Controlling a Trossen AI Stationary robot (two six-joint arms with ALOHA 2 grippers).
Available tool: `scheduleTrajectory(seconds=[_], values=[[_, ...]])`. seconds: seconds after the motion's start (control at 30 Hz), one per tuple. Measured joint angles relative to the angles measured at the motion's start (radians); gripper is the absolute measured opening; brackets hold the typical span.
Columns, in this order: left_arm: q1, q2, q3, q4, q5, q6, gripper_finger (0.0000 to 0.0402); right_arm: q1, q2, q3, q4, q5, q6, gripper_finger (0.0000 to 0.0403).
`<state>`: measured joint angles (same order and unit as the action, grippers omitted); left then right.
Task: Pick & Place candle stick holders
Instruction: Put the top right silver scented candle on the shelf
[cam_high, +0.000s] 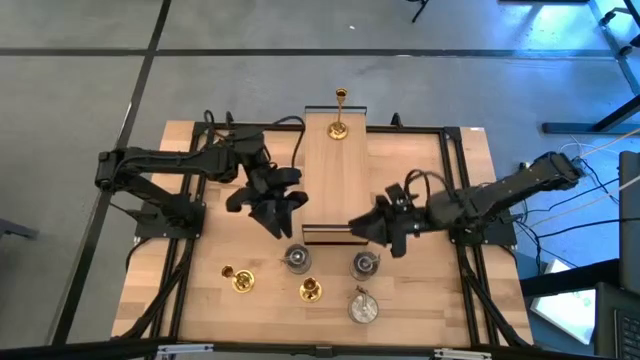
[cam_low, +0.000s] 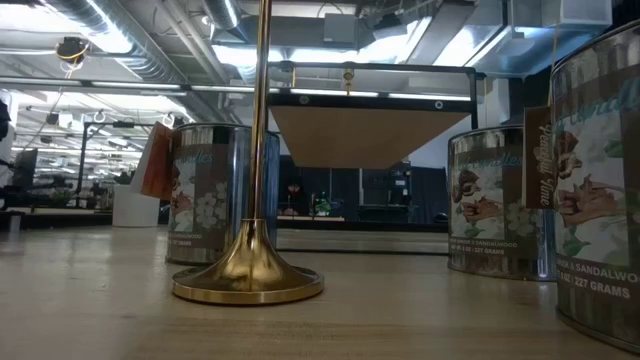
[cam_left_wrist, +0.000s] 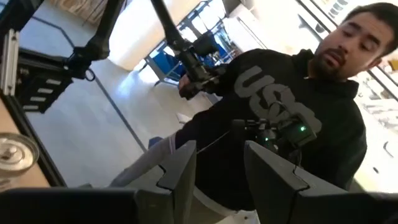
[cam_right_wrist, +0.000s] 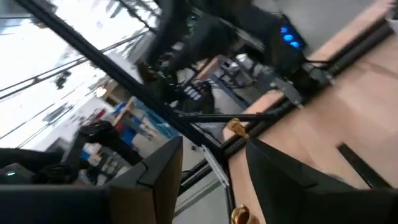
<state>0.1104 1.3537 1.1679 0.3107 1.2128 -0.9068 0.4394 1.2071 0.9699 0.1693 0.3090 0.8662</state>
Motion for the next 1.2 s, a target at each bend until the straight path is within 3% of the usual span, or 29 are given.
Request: scheduleTrajectory(seconds=[0.17, 0.37, 0.53, 0.73, 0.8, 0.9, 1.1, 1.2], values=[[0.004, -0.008, 0.0, -0.001, -0.015, 0.02, 0.0131, 0.13, 0.038, 0.0, -0.027, 0.198, 0.14, 0.0179], [0.004, -0.011, 0.0, -0.007, -0.025, 0.051, 0.0131, 0.246, 0.073, 0.0, -0.181, 0.335, 0.448, 0.0179], [0.004, -0.01, 0.0, -0.026, -0.025, 0.083, 0.0131, 0.299, 0.091, 0.0, -0.073, 0.448, 0.413, 0.0179], [0.004, -0.01, 0.0, -0.025, -0.025, 0.108, 0.0131, 0.299, 0.089, 0.001, 0.311, 0.465, 0.11, 0.0179], [0.004, -0.01, 0.0, -0.026, -0.025, 0.109, 0.0131, 0.294, 0.089, 0.001, 0.355, 0.447, 0.061, 0.0179], [0.002, -0.01, 0.0, -0.025, -0.025, 0.11, 0.0131, 0.292, 0.089, 0.001, 0.309, 0.432, 0.076, 0.0179], [0.003, -0.01, 0.0, -0.027, -0.024, 0.118, 0.0131, 0.289, 0.137, 0.045, 0.074, 0.476, 0.281, 0.0181], [0.002, -0.01, 0.0, -0.047, -0.023, 0.128, 0.0131, 0.27, 0.171, 0.117, -0.077, 0.416, 0.41, 0.0193]])
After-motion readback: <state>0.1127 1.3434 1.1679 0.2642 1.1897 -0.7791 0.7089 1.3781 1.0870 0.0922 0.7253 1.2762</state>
